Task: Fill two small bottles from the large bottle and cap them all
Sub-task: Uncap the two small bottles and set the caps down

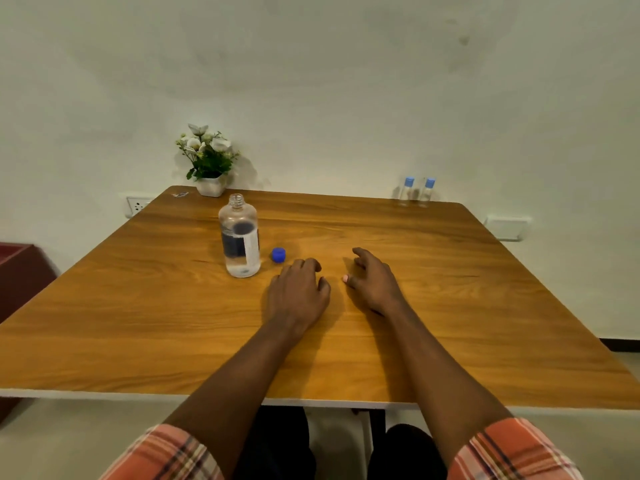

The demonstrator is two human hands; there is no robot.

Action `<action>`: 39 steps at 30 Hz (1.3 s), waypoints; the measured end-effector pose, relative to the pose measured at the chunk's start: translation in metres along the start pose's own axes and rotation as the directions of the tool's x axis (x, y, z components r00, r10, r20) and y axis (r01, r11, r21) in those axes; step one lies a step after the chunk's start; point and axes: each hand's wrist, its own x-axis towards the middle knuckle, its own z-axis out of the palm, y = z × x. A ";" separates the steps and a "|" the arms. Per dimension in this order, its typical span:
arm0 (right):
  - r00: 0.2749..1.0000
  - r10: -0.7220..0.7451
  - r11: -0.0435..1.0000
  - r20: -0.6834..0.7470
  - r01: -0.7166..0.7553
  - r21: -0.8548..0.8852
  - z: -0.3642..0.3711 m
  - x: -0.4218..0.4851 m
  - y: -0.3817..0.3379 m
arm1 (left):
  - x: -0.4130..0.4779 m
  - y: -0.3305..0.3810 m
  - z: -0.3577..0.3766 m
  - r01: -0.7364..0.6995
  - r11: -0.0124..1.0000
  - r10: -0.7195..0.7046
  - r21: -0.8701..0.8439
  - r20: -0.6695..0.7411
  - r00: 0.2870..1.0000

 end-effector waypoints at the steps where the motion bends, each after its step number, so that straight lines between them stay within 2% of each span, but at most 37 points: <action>1: 1.000 0.013 1.000 -0.016 -0.013 -0.002 -0.006 0.002 0.007 | 0.005 0.008 0.004 -0.011 1.000 0.011 -0.001 0.019 1.000; 9: 0.976 0.126 0.992 -0.177 -0.122 0.035 -0.041 0.039 0.050 | 0.061 0.050 0.034 -0.063 0.998 0.061 0.017 0.114 0.992; 15: 0.951 0.185 0.981 -0.248 -0.192 -0.004 -0.063 0.119 0.089 | 0.144 0.076 0.078 -0.166 0.983 0.152 0.081 0.152 0.977; 21: 0.924 0.197 0.977 -0.328 -0.214 -0.014 -0.068 0.195 0.113 | 0.212 0.076 0.120 -0.201 0.963 0.160 0.182 0.217 0.963; 25: 0.907 0.194 0.980 -0.374 -0.195 0.037 -0.067 0.241 0.121 | 0.251 0.074 0.140 -0.166 0.967 0.122 0.192 0.221 0.968; 30: 0.880 0.218 0.975 -0.421 -0.213 0.060 -0.060 0.281 0.122 | 0.283 0.077 0.161 -0.209 0.956 0.162 0.208 0.221 0.962; 34: 0.853 0.240 0.969 -0.464 -0.239 0.061 -0.057 0.301 0.123 | 0.300 0.077 0.173 -0.240 0.948 0.200 0.208 0.197 0.960; 39: 0.822 0.255 0.962 -0.509 -0.268 0.048 -0.053 0.314 0.122 | 0.308 0.071 0.181 -0.221 0.953 0.178 0.205 0.208 0.962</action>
